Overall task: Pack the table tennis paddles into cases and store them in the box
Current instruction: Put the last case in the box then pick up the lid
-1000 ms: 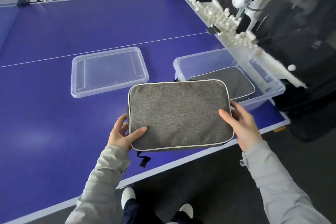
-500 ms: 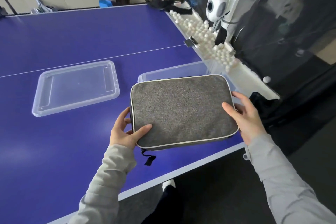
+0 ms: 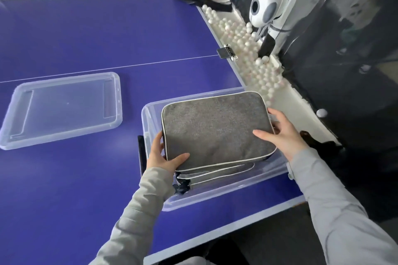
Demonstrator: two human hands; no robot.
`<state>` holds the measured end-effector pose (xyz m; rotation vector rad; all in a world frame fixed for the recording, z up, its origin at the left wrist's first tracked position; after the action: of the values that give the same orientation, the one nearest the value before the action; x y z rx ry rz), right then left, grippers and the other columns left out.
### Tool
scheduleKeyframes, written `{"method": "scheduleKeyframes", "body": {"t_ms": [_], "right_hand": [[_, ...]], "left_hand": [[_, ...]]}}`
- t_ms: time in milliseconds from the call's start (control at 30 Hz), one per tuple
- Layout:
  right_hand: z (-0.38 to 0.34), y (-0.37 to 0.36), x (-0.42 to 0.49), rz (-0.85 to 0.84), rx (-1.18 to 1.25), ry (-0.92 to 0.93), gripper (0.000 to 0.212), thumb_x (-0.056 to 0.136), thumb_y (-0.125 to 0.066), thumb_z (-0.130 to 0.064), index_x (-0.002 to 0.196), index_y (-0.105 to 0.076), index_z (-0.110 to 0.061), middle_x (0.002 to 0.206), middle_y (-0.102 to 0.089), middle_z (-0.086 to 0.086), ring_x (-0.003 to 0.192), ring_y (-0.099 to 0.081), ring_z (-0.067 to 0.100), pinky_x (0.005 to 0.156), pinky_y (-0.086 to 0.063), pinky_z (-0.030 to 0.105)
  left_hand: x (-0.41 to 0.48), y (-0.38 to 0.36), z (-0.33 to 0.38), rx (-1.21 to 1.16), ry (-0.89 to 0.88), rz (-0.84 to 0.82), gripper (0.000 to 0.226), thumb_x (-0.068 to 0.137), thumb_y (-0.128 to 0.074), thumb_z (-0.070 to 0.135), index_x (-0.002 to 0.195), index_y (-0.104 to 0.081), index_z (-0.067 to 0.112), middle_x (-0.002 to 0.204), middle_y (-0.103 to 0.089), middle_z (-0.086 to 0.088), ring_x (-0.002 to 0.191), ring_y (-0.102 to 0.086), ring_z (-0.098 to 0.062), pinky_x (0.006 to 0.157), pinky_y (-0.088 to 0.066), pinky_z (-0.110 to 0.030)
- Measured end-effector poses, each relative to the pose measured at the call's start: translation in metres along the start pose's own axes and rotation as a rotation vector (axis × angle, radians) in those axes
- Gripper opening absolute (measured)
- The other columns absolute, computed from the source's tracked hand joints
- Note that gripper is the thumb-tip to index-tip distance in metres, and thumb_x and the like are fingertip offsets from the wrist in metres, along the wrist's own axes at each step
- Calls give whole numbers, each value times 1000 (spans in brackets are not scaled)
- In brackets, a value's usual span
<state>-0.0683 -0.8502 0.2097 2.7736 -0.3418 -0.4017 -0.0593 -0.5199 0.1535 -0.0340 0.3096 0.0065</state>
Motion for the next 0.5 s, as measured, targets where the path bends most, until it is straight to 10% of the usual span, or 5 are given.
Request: {"method": "scheduleKeyframes", "body": {"t_ms": [100, 267, 500], "right_hand": [[25, -8, 19, -34, -4, -76, 73, 70, -81, -15, 126, -42, -40, 125, -56, 3, 107, -59, 15, 82, -50, 28], [53, -23, 33, -77, -94, -150, 87, 70, -82, -13, 140, -34, -32, 142, -42, 0, 117, -49, 17, 100, -43, 37], [59, -34, 33, -125, -84, -132, 91, 70, -80, -6, 144, -31, -28, 134, -48, -8, 118, -49, 12, 104, -41, 35]], "left_hand": [[12, -12, -24, 25, 72, -13, 85, 69, -76, -7, 136, -37, 30, 131, -55, -6, 113, -58, -26, 99, -47, -44], [20, -21, -60, 75, 198, 29, 91, 70, -78, 1, 140, -31, 36, 125, -57, 6, 102, -58, -13, 78, -46, -21], [21, -11, -89, 123, 320, 88, 97, 64, -81, 4, 138, -32, 44, 125, -59, 2, 110, -58, -24, 91, -51, -39]]}}
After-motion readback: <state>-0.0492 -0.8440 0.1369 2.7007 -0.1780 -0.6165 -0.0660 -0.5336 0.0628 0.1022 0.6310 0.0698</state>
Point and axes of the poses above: each hand's wrist, its own x-axis towards the middle knuckle, its own y-axis out of the back of the hand, z = x × y, the point moved 10 cm from there along x, towards the middle knuckle
